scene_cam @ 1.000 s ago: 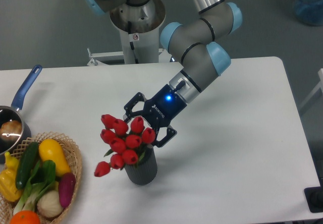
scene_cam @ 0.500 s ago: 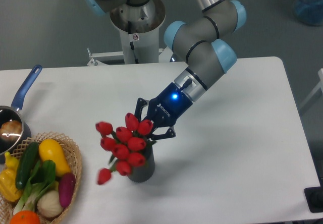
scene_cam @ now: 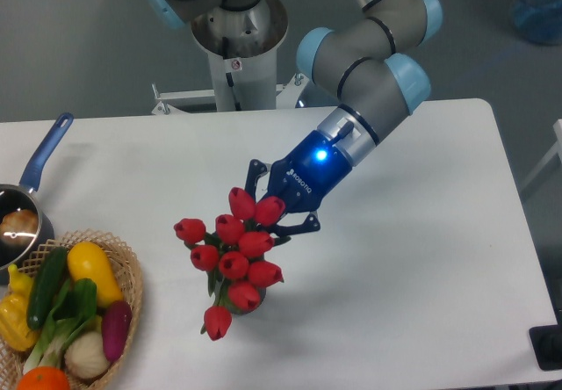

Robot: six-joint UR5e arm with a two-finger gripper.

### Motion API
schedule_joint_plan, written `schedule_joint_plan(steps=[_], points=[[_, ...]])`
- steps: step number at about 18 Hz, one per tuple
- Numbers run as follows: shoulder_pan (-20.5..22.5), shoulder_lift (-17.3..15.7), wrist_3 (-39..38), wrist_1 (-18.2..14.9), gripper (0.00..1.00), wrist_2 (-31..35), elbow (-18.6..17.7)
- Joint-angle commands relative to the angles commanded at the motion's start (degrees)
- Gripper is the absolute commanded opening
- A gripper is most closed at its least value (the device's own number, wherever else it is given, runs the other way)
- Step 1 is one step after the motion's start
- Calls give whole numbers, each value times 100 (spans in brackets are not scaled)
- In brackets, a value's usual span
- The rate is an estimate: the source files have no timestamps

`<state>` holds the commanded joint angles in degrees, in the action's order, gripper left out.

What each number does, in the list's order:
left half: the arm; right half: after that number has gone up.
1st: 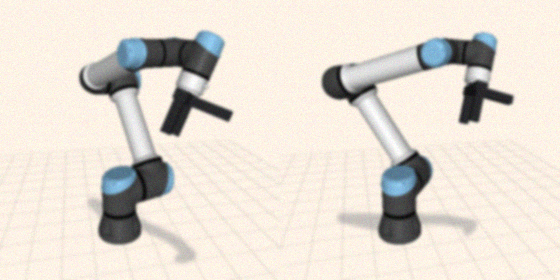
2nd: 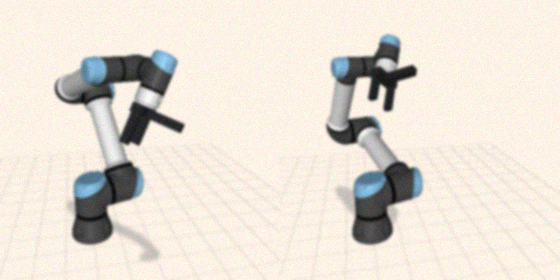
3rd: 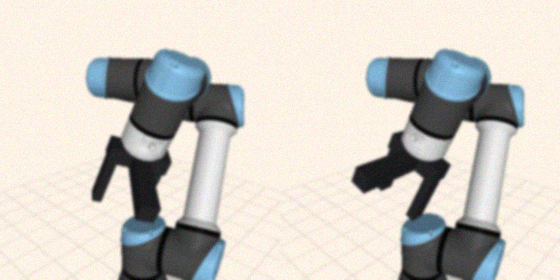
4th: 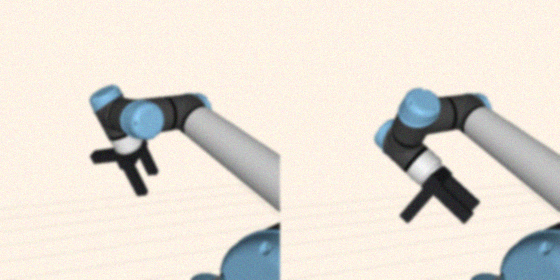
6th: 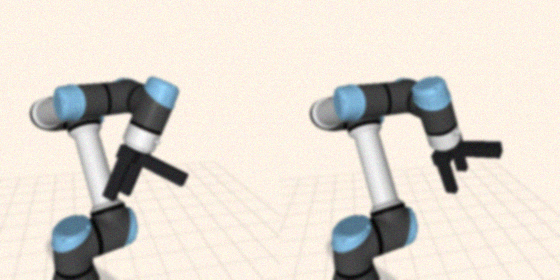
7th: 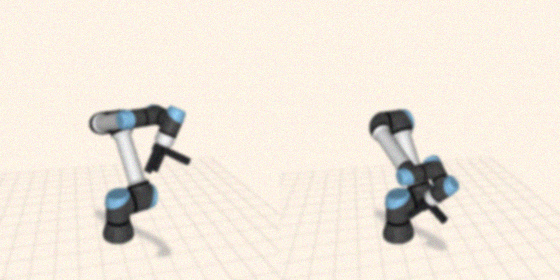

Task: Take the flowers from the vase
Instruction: 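Lift the gripped tulips up out of the vase and away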

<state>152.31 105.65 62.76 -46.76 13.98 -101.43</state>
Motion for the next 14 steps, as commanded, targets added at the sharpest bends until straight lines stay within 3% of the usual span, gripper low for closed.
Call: schedule_joint_plan(steps=[6,14], points=[[132,-97,-659,0,2,-431,527],[404,-123,-634,0,3,-1038,914]])
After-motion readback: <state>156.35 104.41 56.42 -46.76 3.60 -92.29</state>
